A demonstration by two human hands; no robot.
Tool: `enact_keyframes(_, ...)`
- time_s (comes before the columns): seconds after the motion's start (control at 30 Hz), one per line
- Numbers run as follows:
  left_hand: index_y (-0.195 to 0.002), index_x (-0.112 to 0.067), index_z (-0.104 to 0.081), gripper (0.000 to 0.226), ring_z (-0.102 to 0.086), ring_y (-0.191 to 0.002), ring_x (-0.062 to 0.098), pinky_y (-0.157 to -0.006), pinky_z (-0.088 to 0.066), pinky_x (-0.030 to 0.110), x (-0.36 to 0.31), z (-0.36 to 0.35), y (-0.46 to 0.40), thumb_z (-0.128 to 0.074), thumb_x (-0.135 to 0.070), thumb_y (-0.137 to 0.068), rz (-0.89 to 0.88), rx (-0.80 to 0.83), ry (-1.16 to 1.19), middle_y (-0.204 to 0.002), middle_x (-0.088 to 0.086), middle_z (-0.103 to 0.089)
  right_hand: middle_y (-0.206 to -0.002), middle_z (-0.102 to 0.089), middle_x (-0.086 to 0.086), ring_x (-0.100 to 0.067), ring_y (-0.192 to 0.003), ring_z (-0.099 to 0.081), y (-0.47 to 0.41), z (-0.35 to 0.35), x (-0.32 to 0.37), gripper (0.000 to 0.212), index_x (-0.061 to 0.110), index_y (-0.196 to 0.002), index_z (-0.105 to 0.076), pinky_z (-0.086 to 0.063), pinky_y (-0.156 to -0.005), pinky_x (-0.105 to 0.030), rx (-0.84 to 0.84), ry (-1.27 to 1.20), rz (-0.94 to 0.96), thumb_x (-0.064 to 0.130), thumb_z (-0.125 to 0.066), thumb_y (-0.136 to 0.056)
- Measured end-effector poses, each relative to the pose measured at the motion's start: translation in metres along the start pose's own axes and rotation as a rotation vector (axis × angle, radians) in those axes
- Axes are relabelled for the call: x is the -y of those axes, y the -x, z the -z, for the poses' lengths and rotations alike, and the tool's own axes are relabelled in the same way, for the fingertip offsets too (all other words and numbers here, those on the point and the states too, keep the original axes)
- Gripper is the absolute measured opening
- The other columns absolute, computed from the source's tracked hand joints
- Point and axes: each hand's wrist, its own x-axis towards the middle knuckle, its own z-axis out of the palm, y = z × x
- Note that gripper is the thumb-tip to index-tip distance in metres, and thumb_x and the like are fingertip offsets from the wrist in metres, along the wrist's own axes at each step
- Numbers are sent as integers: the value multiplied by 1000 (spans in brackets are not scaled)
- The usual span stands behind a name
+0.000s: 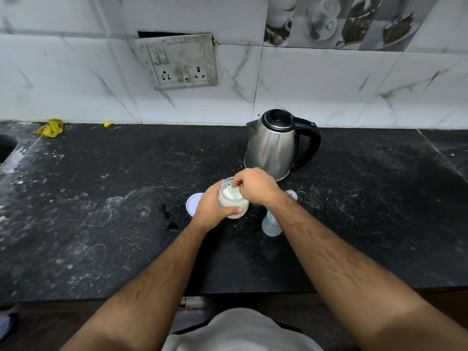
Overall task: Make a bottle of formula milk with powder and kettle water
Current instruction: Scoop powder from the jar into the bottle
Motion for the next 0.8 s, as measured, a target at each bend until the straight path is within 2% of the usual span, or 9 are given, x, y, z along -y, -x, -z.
enact_keyframes(0.13, -123, -41, -52, 78, -61, -108, 1, -98, -51, 38, 0, -3, 0, -93, -19, -60, 18, 0, 3, -112, -20, -65, -125, -67, 3, -22, -108, -63, -5, 1, 9, 62, 36, -125, -66, -46, -71, -33, 194, 183, -25, -4, -58, -79)
enact_keyframes(0.2, -125, -38, -54, 78, -62, -107, 4, -97, -51, 37, -2, -4, 0, -92, -22, -59, 18, -5, -25, -111, -20, -65, -128, -65, 1, -23, -103, -64, -5, 3, 12, 74, 36, -133, -60, -44, -69, -32, 251, 236, -16, -8, -59, -75)
enact_keyframes(0.3, -126, -39, -54, 81, -62, -108, 7, -95, -52, 40, -3, -5, 0, -90, -34, -54, 21, -13, -67, -114, -17, -66, -125, -65, -1, -14, -62, -55, -7, 7, 14, 72, 37, -139, -55, -46, -63, -31, 284, 279, -9, -6, -55, -81)
enact_keyframes(0.37, -120, -44, -54, 78, -64, -106, 7, -93, -54, 42, -3, -5, 0, -87, -43, -50, 25, -7, -88, -112, -18, -68, -115, -64, 0, -11, -50, -54, -9, 6, 13, 65, 40, -141, -51, -49, -56, -27, 312, 299, -4, 2, -53, -88)
enact_keyframes(0.5, -113, -43, -54, 71, -65, -100, 9, -88, -54, 45, -7, -7, -1, -84, -46, -49, -1, -11, -134, -103, -17, -69, -104, -56, 3, -14, -49, -62, -9, 7, 11, 58, 41, -142, -49, -50, -51, -22, 356, 310, -25, 10, -52, -94)
enact_keyframes(0.7, -117, -39, -55, 71, -63, -101, 11, -89, -51, 47, -12, -9, 1, -84, -43, -53, -47, -54, -236, -104, -17, -69, -112, -63, 1, -14, -51, -62, -5, 10, 2, 60, 39, -140, -53, -54, -56, -26, 307, 287, -13, 5, -49, -92)
enact_keyframes(0.77, -120, -42, -53, 74, -63, -103, 12, -89, -51, 47, -13, -8, 1, -83, -46, -53, -61, -55, -265, -107, -18, -68, -114, -66, 2, -12, -57, -60, -4, 9, 0, 52, 40, -134, -59, -52, -60, -27, 264, 283, 15, 10, -52, -93)
enact_keyframes(0.8, -121, -43, -52, 75, -62, -105, 12, -90, -51, 47, -13, -8, 1, -82, -46, -53, -62, -51, -281, -108, -19, -68, -114, -68, 3, -13, -67, -62, -4, 7, -2, 45, 40, -130, -62, -51, -65, -28, 231, 285, 31, 15, -54, -93)
